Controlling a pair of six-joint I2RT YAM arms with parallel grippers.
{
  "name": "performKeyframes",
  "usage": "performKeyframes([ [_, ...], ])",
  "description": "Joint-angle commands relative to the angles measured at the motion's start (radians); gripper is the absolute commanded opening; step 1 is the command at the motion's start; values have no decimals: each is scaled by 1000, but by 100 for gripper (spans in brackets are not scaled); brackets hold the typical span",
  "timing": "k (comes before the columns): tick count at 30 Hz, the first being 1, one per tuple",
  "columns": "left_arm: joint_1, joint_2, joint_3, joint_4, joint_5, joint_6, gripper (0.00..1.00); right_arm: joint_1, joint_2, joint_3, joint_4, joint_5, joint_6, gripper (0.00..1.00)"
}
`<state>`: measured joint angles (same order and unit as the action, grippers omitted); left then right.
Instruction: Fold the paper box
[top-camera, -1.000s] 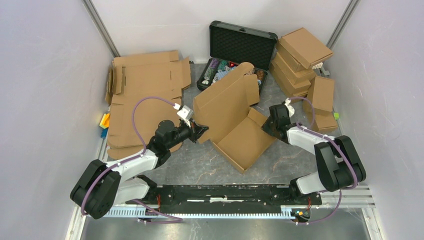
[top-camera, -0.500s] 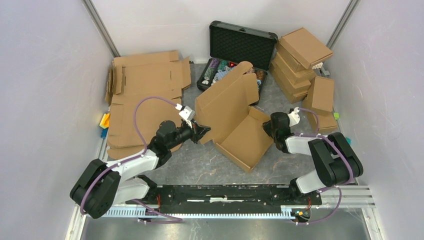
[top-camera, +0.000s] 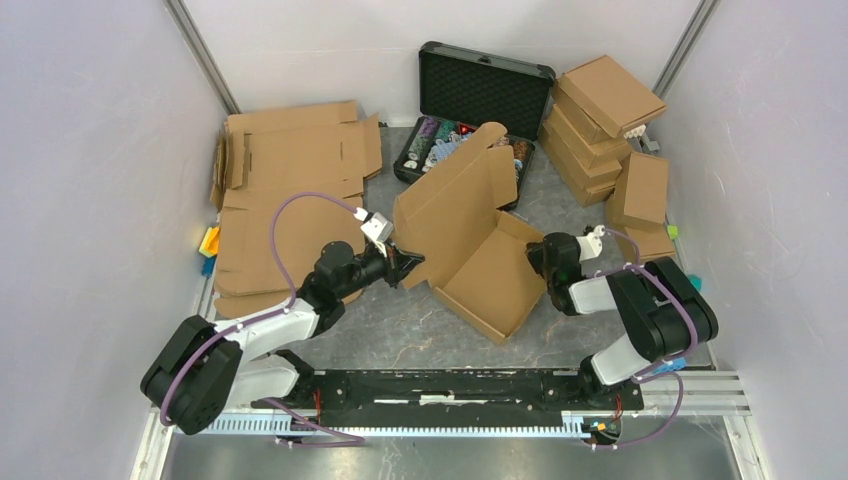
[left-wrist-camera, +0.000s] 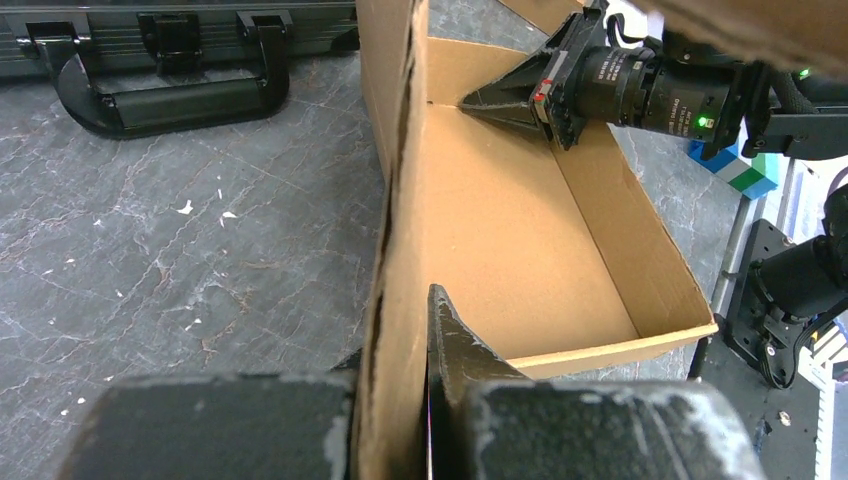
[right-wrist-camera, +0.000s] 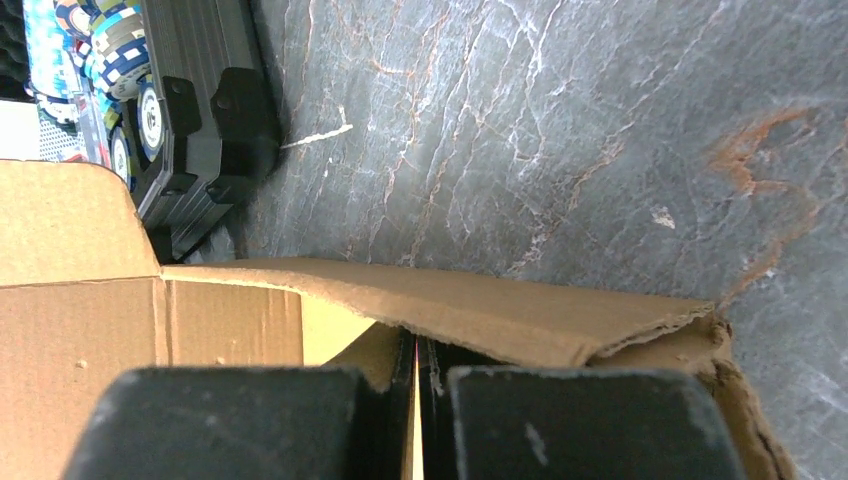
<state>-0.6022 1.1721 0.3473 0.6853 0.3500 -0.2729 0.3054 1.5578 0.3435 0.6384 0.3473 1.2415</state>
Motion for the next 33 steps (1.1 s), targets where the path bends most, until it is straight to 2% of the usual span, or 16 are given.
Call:
performKeyframes([
  [1,-12,12,22,-17,50,35,2,-19,-19,-24,19,36,-11,0],
  [9,-16,6,24,-26,40,40,2,-14,-118,110,-338,-115,-240,0],
  [14,-18,7,27,-31,37,41,2,-8,-192,52,-337,-204,-240,0],
  [17,-19,4,25,-35,34,43,2,-1,-227,98,-400,-242,-386,0],
  [20,-19,1,27,-39,30,46,2,6,-268,164,-458,-332,-678,0],
  [22,-19,0,26,-41,31,46,2,7,-312,175,-485,-417,-855,7],
  [24,-21,-3,28,-41,30,47,2,6,-365,180,-544,-435,-950,20],
  [26,-22,-6,27,-44,29,49,2,6,-410,205,-619,-451,-1041,37],
  [28,-22,-8,27,-44,28,51,2,6,-439,248,-727,-465,-1123,47],
  [31,-26,-10,28,-46,27,52,2,6,-460,309,-851,-433,-1231,57],
  [33,-26,-15,27,-46,25,52,2,5,-469,318,-867,-374,-1278,66],
])
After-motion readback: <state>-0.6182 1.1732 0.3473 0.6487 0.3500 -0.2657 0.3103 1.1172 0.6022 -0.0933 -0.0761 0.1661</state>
